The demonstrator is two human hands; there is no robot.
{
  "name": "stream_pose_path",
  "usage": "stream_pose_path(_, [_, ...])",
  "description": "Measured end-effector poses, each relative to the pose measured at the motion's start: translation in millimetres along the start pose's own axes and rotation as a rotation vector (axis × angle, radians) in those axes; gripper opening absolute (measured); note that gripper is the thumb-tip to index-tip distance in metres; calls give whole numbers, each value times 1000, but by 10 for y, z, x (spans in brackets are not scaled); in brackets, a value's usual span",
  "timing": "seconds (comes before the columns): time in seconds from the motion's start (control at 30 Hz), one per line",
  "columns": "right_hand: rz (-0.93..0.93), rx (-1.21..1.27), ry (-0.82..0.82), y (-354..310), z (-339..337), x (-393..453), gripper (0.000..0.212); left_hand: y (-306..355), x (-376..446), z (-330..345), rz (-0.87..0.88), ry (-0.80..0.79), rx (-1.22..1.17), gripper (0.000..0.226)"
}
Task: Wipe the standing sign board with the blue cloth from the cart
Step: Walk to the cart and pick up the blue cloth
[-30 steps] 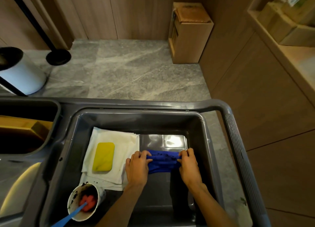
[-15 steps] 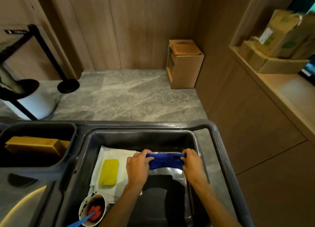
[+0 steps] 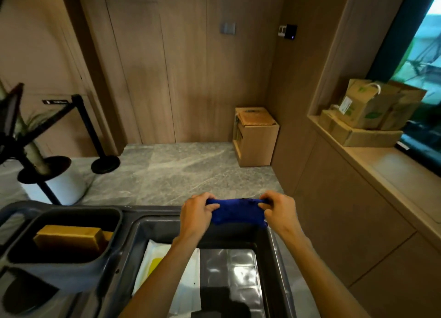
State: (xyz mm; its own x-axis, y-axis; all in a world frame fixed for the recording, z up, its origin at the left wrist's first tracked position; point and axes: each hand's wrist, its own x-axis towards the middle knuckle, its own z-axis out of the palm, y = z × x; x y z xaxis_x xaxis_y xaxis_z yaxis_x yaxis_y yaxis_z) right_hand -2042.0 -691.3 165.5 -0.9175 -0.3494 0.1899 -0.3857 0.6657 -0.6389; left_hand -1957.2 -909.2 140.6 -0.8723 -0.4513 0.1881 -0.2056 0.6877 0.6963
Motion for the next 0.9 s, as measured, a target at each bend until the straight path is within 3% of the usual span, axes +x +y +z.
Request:
stream_pose_path(0.5, [-158,-13,109,-861,-642,294,16,646,394,-963,126,207,14,18])
stream_pose_path(0.9, [-215,7,-7,-1222,-465,368,10,433,183,-1330,59,294,147,16])
